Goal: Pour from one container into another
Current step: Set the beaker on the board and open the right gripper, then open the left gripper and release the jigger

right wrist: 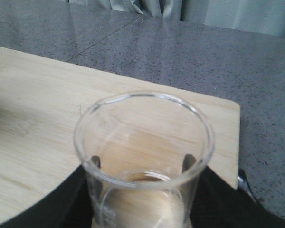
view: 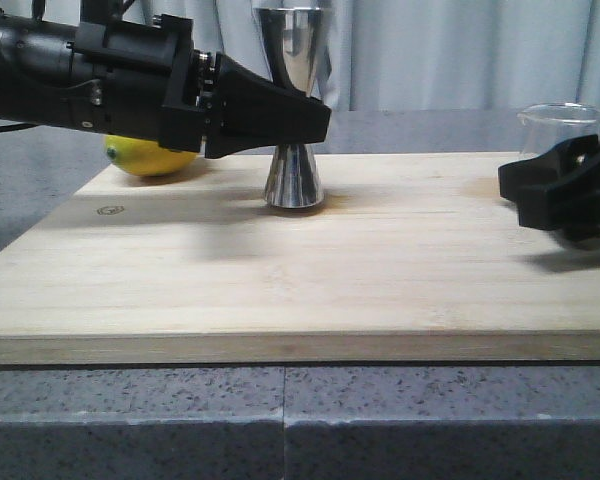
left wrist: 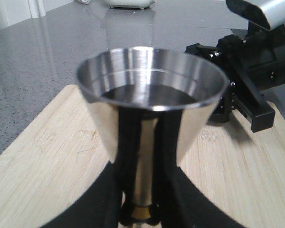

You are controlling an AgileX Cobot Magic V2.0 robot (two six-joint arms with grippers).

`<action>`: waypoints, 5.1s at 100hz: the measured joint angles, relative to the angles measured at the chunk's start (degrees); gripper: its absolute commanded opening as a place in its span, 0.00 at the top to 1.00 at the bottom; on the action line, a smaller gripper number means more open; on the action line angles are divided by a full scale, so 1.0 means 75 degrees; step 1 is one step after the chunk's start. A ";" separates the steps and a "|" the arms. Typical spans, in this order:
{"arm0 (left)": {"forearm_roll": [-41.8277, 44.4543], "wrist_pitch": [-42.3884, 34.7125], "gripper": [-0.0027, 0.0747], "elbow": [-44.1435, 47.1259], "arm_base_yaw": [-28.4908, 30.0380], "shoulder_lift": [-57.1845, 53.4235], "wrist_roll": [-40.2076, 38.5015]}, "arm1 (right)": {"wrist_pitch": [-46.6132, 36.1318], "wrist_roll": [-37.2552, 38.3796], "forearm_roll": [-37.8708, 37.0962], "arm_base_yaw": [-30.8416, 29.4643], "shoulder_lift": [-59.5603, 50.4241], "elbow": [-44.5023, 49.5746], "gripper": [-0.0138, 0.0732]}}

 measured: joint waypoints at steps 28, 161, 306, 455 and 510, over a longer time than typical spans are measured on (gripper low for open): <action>0.0000 0.0000 0.96 0.0000 0.0000 0.0000 0.0000 | 0.0026 0.0000 0.0000 0.0000 0.0000 0.0000 0.38; 0.0000 0.0000 0.96 0.0000 0.0000 0.0000 0.0000 | 0.7987 0.0779 -0.0227 0.0000 -0.5822 -0.0869 0.13; 0.0004 0.0000 0.96 0.0000 0.0000 0.0000 0.0000 | 0.8538 0.1210 -0.1076 -0.1371 -0.7363 -0.0886 0.13; -0.0105 0.0103 0.96 -0.0012 0.0000 0.0278 0.0063 | 0.7864 0.1224 -0.1088 -0.1371 -0.7376 -0.0886 0.13; -0.0105 0.0089 0.60 -0.0012 0.0000 0.0278 0.0080 | 0.7816 0.1224 -0.1088 -0.1371 -0.7376 -0.0886 0.13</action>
